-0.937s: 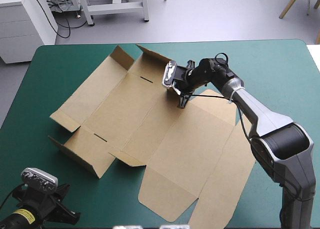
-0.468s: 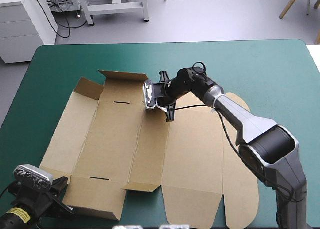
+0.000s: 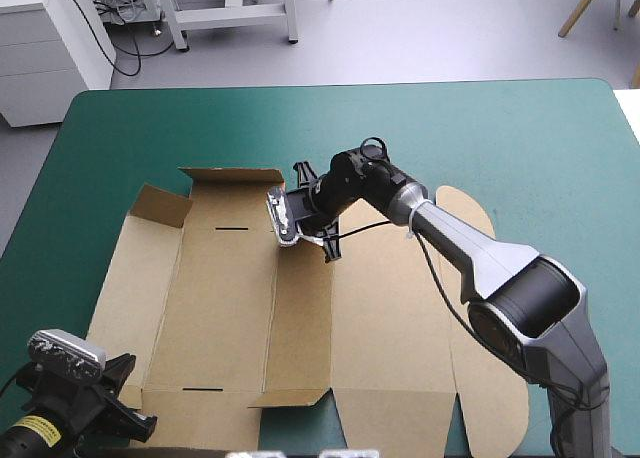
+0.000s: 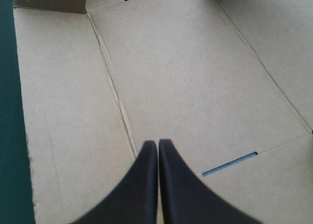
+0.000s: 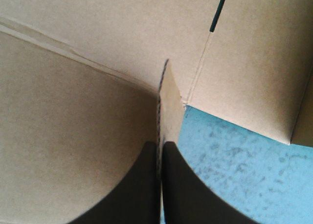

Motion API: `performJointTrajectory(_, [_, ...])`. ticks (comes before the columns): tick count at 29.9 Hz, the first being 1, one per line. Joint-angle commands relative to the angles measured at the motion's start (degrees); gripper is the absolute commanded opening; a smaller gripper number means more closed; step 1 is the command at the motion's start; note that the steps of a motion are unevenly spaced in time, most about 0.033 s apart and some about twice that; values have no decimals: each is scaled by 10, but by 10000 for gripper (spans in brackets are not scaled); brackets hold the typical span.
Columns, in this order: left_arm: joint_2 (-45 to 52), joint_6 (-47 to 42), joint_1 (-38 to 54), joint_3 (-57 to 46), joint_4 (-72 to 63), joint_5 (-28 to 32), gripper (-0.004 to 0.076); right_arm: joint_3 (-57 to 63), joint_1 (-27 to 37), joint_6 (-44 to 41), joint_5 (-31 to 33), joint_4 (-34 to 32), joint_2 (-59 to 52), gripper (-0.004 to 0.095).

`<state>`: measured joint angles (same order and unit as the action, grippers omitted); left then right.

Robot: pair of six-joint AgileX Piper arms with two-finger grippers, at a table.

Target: Fold the box

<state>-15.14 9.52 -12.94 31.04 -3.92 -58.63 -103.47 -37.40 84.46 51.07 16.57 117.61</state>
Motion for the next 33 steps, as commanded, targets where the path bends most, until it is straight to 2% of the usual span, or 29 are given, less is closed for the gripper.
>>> performJointTrajectory(1, [-5,-1,1,17,-4,36,-10,-17,-7,-11,-2,21,-36,-20])
performJointTrajectory(15, [-5,-1,1,17,-1,36,-10,-17,-7,-40,-28,19,-36,-12])
performJointTrajectory(19, [-5,-1,1,17,-1,36,-10,-17,-7,-66,-32,7,-36,89])
performJointTrajectory(24, [-5,-1,1,17,-1,36,-10,-17,-7,-138,-34,-58,-40,391])
performJointTrajectory(26, [-5,-1,1,17,-1,36,-10,-17,-7,-182,-35,-99,-45,448])
performJointTrajectory(29, [-5,-1,1,17,0,35,-10,-17,-2,-254,-33,-181,-60,458])
performJointTrajectory(33, [-5,-1,1,17,3,34,-10,-16,15,-340,0,-283,-83,447])
